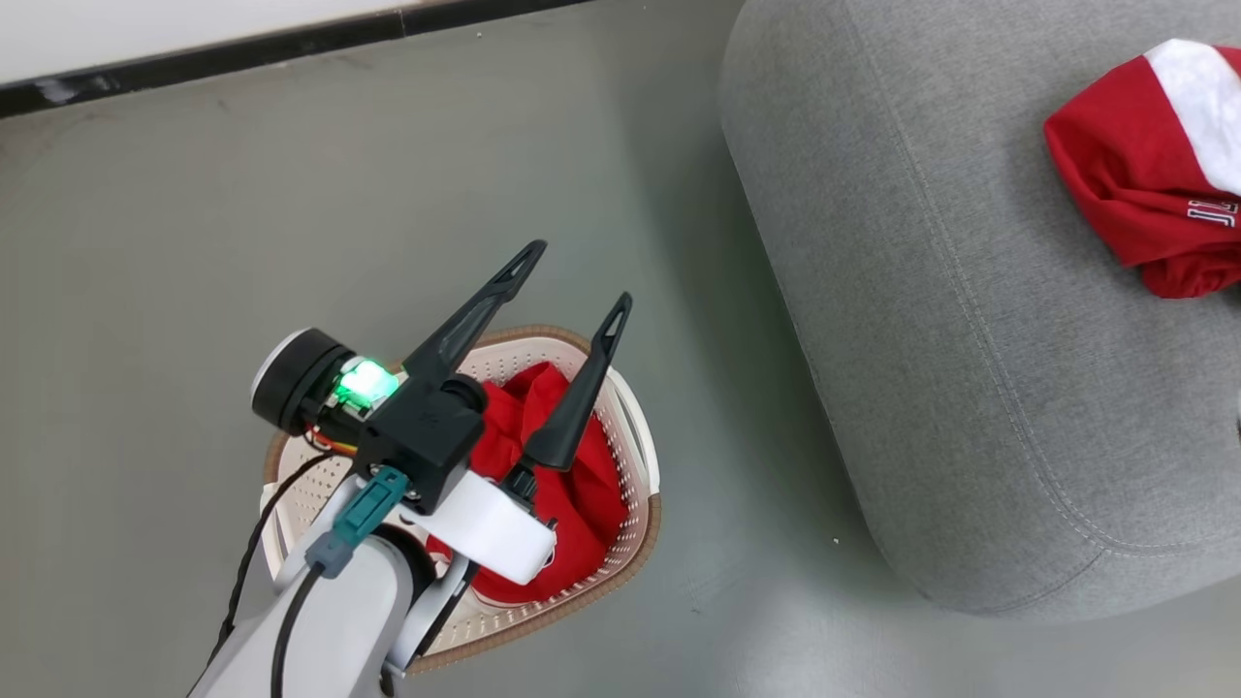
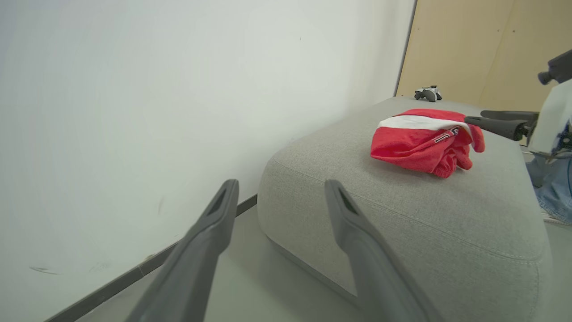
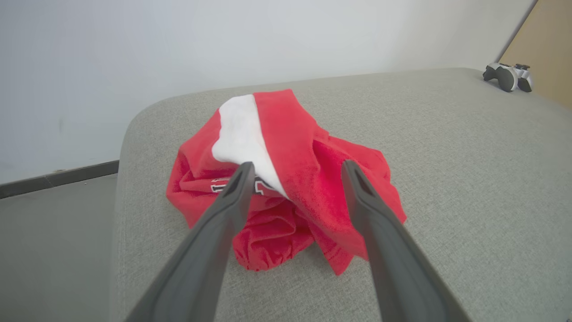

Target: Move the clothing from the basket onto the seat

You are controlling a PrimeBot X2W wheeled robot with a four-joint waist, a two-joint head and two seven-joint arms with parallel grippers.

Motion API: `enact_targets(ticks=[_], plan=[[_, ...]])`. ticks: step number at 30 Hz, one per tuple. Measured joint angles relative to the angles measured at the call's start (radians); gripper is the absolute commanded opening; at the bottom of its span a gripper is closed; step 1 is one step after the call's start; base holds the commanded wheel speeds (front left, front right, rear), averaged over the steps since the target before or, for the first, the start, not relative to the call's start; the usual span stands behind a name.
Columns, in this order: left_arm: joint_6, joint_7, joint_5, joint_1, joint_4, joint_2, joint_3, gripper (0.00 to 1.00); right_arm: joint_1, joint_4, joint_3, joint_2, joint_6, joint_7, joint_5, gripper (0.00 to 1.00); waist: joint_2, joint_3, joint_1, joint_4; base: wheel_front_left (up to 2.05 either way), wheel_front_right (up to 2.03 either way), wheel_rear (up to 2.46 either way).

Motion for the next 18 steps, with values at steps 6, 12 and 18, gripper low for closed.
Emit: enact_targets(ticks=[6,12,18], plan=[[0.018,-0.021,-0.018,0.029,0.02,0.002,0.021,1.0,0.031,-0.097,0.031,0.03,0.0,-0.001,-0.048,1.0,0.0,-0.024,0.0,-0.007,0.0,0.0,0.0],[0.04,-0.045,-0.035,0.055,0.04,0.003,0.049,1.0,0.031,-0.167,0.093,0.059,0.0,-0.002,-0.095,1.0,0.0,-0.051,0.0,-0.006,0.0,0.0,0.0],[0.064,-0.073,-0.048,0.075,0.058,0.003,0.079,1.0,0.028,-0.227,0.15,0.1,0.0,-0.002,-0.123,1.0,0.0,-0.081,-0.0001,0.008,0.0,0.0,0.0]])
